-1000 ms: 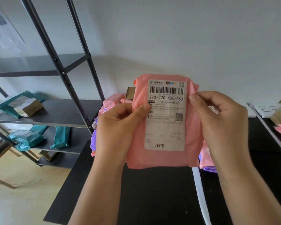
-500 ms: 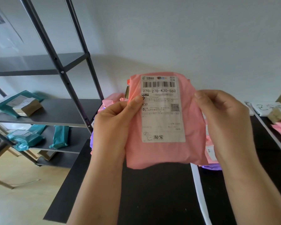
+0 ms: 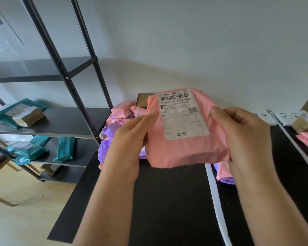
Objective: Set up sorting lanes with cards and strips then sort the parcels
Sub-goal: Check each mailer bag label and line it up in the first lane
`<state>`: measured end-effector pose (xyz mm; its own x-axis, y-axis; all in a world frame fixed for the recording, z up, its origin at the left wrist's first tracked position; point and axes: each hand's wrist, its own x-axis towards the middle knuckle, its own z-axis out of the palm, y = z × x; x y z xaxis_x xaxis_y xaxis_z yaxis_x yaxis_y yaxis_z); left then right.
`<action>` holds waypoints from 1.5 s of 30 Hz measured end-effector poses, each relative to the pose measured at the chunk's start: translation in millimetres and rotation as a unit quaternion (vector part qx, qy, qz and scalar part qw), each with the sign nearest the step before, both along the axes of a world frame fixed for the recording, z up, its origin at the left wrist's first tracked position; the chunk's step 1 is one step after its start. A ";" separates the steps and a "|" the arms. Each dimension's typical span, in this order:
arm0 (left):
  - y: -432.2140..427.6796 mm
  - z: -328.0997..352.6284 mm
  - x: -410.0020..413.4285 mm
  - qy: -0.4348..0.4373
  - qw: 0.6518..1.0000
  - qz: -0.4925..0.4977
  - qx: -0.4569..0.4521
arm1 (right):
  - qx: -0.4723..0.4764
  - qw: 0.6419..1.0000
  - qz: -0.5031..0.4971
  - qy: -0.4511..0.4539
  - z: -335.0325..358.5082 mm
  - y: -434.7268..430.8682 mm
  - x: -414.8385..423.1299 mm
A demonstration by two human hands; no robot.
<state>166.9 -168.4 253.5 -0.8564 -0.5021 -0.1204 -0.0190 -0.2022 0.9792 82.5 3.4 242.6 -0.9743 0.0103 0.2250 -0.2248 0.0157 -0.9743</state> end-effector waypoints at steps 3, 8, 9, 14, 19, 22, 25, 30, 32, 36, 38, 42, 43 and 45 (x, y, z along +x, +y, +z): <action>-3.9 -9.0 -3.2 -0.012 1.000 0.003 0.014 | -0.044 0.996 0.023 -0.077 -0.8 -0.3 -1.2; -0.5 -18.6 -7.7 -0.025 0.996 0.033 0.076 | -0.073 0.979 0.059 -0.181 -7.0 0.1 -0.2; -0.2 -19.9 -8.4 -0.025 0.995 0.036 0.085 | -0.067 0.979 0.058 -0.181 -7.6 0.2 0.3; -1.0 -23.9 -8.3 -0.023 0.994 0.027 0.101 | -0.057 0.985 0.053 -0.154 -10.6 2.2 4.0; -3.0 -25.6 -5.8 -0.008 0.998 0.026 0.052 | -0.005 0.995 0.040 -0.091 -11.2 1.1 6.2; -5.3 -25.6 -1.8 -0.006 0.999 0.041 -0.012 | 0.053 0.997 0.038 -0.035 -14.1 2.0 5.8; -5.8 -25.8 1.7 -0.002 0.995 0.063 -0.076 | 0.102 0.993 0.051 -0.009 -19.9 3.8 4.4; -1.5 -29.6 7.2 0.000 0.979 0.091 -0.182 | 0.178 0.984 0.023 0.021 -26.7 8.5 6.6; -0.7 -30.6 7.9 -0.008 0.967 0.085 -0.239 | 0.199 0.978 -0.018 0.064 -24.5 11.5 12.0; 0.0 -27.6 5.8 -0.012 0.944 0.049 -0.327 | 0.268 0.947 -0.056 0.166 -14.9 12.3 25.9; -2.0 -24.7 7.7 -0.006 0.938 0.022 -0.345 | 0.297 0.936 -0.045 0.182 -11.6 8.2 33.5; -9.5 -22.4 17.4 0.008 0.930 -0.014 -0.366 | 0.297 0.937 -0.036 0.179 -14.4 -2.4 50.3; -11.5 -24.0 20.6 0.012 0.930 -0.016 -0.366 | 0.291 0.939 -0.042 0.178 -16.8 -4.3 55.2; -15.1 -29.7 27.2 0.009 0.934 -0.024 -0.357 | 0.279 0.943 -0.059 0.170 -24.8 -6.3 65.7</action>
